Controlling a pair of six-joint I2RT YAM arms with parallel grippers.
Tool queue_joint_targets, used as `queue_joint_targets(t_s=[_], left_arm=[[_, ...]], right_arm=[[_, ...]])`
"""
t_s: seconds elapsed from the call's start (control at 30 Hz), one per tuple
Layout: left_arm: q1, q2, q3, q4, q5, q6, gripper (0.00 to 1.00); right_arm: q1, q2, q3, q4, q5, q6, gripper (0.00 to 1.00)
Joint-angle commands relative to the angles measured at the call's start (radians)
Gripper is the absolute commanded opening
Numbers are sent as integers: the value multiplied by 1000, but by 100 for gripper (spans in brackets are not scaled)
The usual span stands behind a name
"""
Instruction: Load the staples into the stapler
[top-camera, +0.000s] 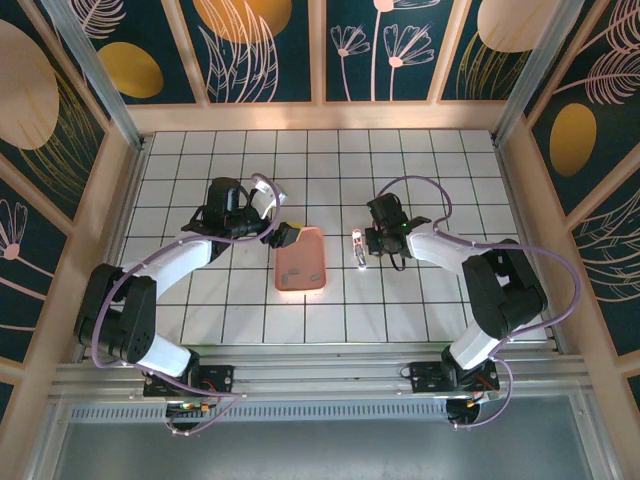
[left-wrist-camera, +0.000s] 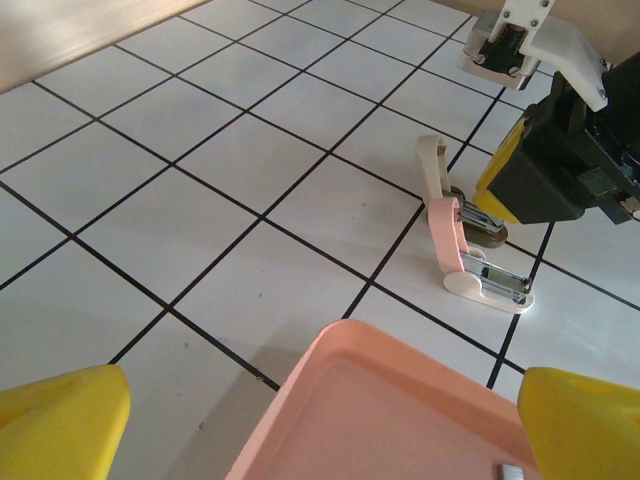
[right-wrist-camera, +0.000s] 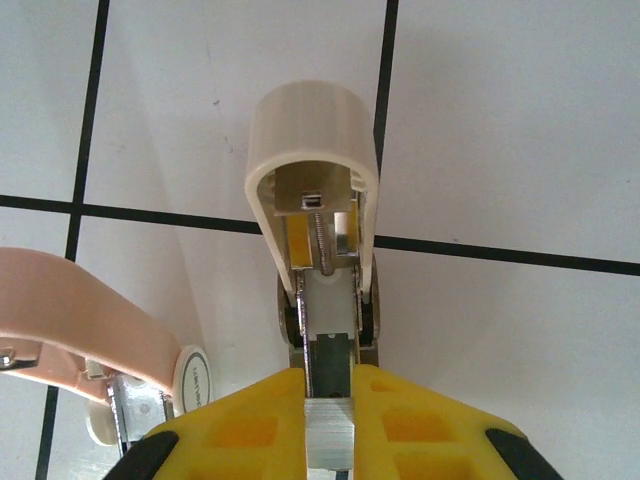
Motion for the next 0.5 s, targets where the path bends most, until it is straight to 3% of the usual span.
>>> queue_joint_targets(t_s=[0.0, 0.47], left_arm=[[-6, -2, 12, 22, 18, 21, 99], [-5, -3, 13, 21, 16, 23, 99]], right_arm=[[9, 25, -10, 16, -3, -18, 15], [11, 27, -10, 0, 29, -19, 14]])
